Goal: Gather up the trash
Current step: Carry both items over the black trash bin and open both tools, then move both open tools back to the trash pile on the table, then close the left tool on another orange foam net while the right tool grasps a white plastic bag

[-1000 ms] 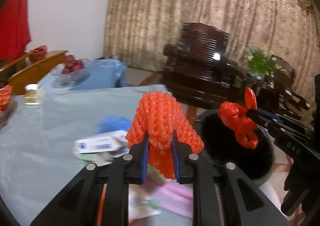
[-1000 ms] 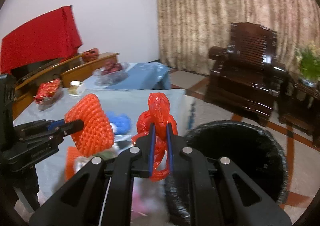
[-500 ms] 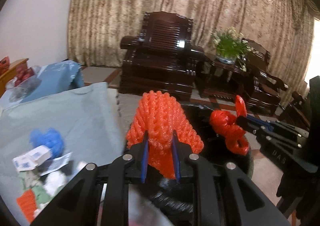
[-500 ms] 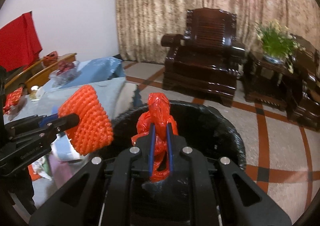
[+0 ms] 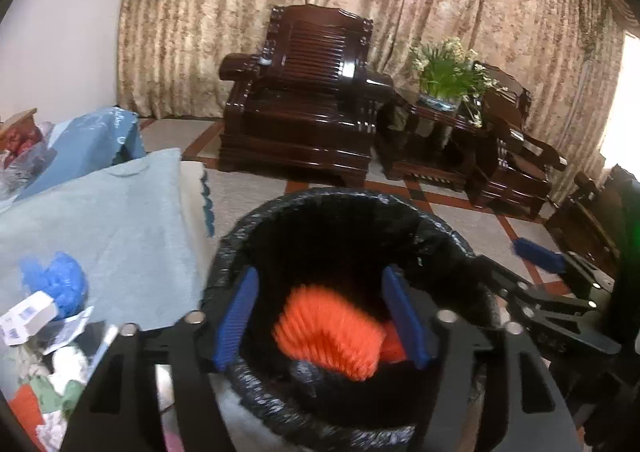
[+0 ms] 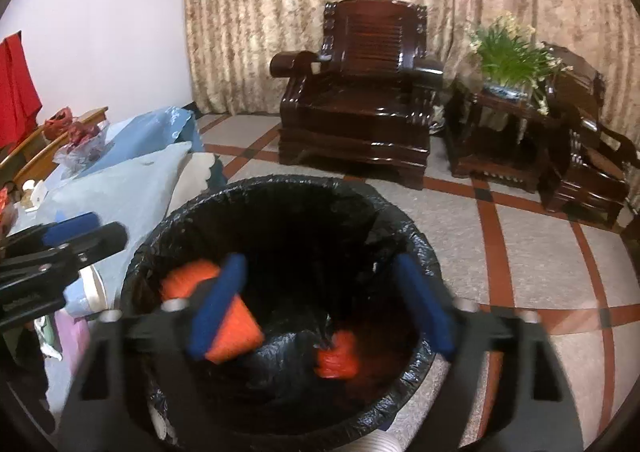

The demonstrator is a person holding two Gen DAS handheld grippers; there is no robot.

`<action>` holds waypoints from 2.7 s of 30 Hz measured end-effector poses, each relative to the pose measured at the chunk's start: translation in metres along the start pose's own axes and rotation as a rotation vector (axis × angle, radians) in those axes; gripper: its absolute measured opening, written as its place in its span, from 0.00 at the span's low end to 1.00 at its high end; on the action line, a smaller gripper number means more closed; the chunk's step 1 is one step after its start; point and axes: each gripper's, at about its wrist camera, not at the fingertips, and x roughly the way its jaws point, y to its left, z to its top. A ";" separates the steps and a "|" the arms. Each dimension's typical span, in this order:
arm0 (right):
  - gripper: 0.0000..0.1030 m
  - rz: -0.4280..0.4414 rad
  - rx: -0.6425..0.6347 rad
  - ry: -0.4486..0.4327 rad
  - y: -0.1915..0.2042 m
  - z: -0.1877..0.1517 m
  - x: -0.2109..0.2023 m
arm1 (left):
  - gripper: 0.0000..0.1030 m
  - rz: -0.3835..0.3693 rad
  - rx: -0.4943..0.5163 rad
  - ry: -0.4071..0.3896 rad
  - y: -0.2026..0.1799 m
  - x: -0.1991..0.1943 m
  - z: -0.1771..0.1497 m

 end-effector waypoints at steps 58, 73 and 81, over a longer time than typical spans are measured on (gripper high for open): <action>0.70 0.460 -0.328 -0.008 0.236 -0.057 -0.036 | 0.10 0.327 -0.418 0.090 0.218 -0.123 -0.186; 0.67 0.558 -0.370 -0.020 0.275 -0.060 -0.046 | 0.09 0.436 -0.345 -0.052 0.206 -0.182 -0.157; 0.59 0.634 -0.433 0.020 0.312 -0.077 -0.047 | 0.09 0.505 -0.340 -0.032 0.222 -0.194 -0.171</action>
